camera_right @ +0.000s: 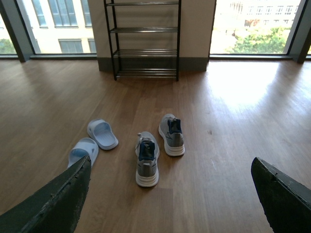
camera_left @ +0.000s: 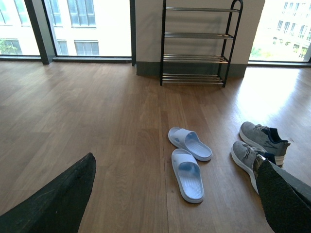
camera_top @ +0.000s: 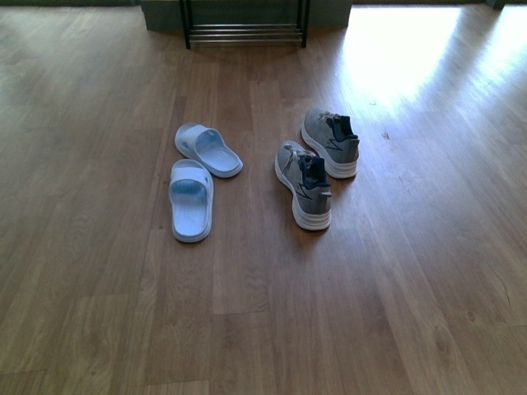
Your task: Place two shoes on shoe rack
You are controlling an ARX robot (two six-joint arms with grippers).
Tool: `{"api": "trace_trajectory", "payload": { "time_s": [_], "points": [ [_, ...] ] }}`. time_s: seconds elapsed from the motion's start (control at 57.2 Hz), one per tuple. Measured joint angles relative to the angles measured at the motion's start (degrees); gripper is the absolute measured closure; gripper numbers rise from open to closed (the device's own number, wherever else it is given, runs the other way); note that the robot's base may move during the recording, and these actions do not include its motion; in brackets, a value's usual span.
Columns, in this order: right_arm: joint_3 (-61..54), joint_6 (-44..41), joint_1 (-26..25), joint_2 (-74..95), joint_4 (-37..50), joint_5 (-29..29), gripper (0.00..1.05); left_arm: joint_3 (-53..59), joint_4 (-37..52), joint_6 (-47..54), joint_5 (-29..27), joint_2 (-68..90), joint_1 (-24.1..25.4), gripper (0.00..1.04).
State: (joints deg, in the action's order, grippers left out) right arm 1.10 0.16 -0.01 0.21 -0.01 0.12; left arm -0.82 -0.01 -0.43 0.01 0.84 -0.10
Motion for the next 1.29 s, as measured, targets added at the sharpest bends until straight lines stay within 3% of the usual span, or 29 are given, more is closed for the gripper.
{"api": "trace_trajectory", "payload": {
  "time_s": [1.293],
  "points": [
    [0.00, 0.00, 0.00, 0.02, 0.00, -0.02, 0.09, 0.00, -0.02, 0.00, 0.00, 0.00, 0.00, 0.09]
  ]
}}
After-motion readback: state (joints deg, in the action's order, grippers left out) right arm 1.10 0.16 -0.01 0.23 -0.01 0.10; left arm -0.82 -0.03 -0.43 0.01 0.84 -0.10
